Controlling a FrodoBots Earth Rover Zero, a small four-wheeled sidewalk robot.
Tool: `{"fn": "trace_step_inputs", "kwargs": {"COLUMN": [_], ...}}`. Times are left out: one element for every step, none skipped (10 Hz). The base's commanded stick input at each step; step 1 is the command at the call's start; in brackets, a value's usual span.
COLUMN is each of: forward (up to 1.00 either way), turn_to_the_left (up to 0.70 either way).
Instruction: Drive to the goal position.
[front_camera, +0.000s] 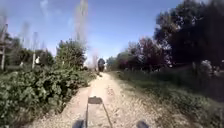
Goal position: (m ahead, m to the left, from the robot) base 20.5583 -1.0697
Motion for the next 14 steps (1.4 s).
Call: {"fn": "trace_step_inputs", "kwargs": {"forward": [0.70,0.70,0.70,0.70,0.70,0.70,0.70,0.70,0.70,0.70,0.70,0.70,0.70,0.70], "turn_to_the_left": [0.00,0.00,0.00,0.00,0.00,0.00,0.00,0.00,0.00,0.00,0.00,0.00,0.00,0.00]}}
